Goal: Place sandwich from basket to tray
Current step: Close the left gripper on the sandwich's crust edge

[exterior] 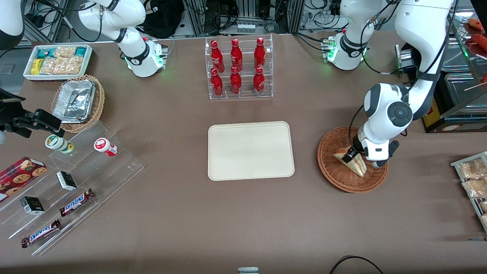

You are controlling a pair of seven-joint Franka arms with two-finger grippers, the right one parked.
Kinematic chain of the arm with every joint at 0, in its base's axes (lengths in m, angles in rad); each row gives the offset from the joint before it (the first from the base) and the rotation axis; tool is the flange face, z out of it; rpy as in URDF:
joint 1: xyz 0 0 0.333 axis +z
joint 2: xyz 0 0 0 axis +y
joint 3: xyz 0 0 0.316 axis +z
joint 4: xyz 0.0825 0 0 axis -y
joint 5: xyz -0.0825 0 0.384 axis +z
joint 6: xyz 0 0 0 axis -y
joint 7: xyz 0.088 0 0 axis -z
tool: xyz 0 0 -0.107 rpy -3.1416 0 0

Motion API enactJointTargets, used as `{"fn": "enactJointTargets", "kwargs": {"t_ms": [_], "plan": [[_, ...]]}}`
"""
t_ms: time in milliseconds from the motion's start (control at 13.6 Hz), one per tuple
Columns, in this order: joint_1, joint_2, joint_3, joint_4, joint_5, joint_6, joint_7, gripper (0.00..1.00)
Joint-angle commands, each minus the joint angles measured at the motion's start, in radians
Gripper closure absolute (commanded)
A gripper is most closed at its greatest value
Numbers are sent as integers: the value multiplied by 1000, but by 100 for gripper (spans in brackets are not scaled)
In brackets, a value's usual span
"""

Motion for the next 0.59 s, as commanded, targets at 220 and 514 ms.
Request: {"fn": "enactJointTargets", "kwargs": {"t_ms": [220, 514], "plan": [[10, -19, -2, 71, 5, -49, 6, 94], [-7, -24, -9, 360, 12, -461, 12, 94]]}}
